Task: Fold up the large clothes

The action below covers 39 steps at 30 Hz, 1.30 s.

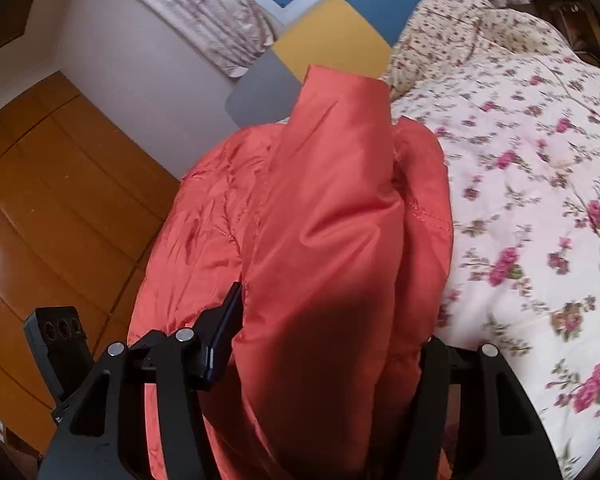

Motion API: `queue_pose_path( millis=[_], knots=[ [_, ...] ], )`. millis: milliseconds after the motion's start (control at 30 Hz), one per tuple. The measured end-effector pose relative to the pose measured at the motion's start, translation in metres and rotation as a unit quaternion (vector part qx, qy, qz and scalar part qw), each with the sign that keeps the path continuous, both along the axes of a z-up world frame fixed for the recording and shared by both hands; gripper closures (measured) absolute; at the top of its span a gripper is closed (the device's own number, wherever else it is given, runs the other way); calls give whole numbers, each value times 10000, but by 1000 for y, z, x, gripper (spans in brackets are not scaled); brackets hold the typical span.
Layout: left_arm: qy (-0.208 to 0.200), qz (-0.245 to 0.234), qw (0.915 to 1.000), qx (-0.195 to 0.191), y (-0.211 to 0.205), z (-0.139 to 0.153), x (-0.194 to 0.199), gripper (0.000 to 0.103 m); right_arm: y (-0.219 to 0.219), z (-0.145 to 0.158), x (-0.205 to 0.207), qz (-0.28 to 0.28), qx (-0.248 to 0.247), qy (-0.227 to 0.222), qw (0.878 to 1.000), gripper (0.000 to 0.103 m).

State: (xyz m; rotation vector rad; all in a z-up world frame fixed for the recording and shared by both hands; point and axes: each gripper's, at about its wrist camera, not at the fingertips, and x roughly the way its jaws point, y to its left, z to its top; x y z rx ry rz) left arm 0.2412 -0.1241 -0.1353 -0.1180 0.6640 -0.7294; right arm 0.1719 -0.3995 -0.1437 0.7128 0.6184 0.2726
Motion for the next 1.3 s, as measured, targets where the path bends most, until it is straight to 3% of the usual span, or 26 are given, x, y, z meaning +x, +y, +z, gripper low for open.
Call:
queue_pose_path(
  millis=[200,500,800,900,967,1000,1067,1167,1300],
  knots=[
    [-186,288,9994,-94,41,14,-6,35,36,16,18,288,-39,-177,9994,43],
    [-226,909,9955,-137,118,19,-3,35,123,20,64,899,-92,-140,9958,43],
    [-161,1658,9857,-255,216,7,15,35,223,12,113,1384,-272,-96,9900,43],
    [-31,1831,9827,-276,239,-9,21,35,249,2,118,1398,-566,-34,9885,43],
    [167,1915,9808,-331,250,-24,25,28,257,-8,124,1283,-858,89,9880,41],
    [282,1982,9791,-370,253,-34,27,25,261,-15,126,1206,-986,168,9876,34],
    [353,2129,9754,-454,257,-48,25,8,260,-31,130,1079,-999,308,9886,25],
    [553,2250,9708,-617,259,-55,18,3,245,-39,126,921,-712,424,9923,22],
    [725,2570,9628,-424,259,-36,9,3,219,-8,99,398,-861,35,9955,25]
  ],
)
